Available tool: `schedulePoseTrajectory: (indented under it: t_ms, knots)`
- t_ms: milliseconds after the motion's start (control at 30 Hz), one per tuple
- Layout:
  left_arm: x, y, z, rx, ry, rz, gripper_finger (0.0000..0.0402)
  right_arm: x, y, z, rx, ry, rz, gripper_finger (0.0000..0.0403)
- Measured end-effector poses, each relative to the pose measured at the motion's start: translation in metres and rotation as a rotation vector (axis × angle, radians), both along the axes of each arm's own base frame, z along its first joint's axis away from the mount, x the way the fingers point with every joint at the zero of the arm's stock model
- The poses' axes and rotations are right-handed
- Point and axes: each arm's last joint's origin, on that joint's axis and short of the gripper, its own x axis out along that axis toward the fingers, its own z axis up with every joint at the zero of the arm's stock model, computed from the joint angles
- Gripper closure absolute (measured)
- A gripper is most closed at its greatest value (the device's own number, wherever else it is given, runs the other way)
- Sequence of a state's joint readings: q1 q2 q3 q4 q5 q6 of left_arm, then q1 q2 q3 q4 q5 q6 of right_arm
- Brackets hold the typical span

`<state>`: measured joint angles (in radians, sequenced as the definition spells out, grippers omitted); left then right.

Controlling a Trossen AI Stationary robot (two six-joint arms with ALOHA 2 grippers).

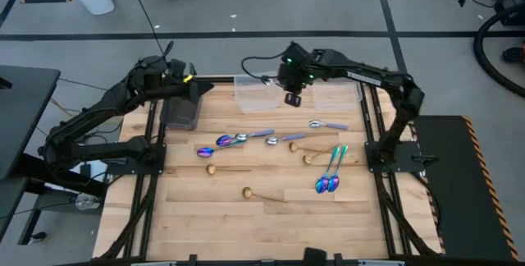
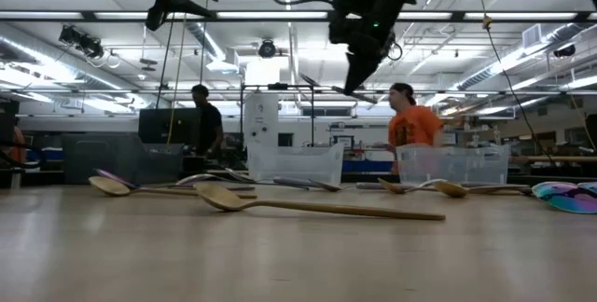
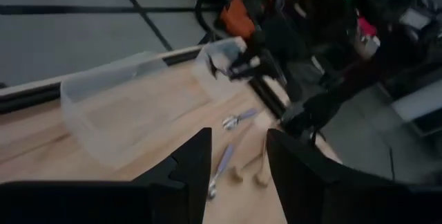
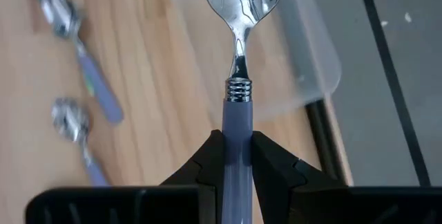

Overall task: Sort silverware by color (type)
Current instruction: Put the purple spoon into the left transparent bin

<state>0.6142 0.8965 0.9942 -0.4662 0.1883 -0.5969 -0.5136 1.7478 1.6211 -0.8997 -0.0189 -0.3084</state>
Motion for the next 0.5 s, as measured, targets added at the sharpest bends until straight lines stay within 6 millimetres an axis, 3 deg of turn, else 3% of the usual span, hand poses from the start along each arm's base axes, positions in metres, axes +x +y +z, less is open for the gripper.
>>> schedulePoseTrajectory:
  t_ms: [300, 500]
  knots:
    - [-0.001, -0.001, -0.009, -0.023, 0.100, -0.014, 0.0253, 0.045, -0.017, -0.001, 0.012, -0.047, 0.052, 0.0339]
    - [-0.002, 0.000, -0.008, 0.033, 0.130, 0.017, 0.0253, 0.061, -0.029, -0.024, 0.036, -0.055, 0.123, 0.0339]
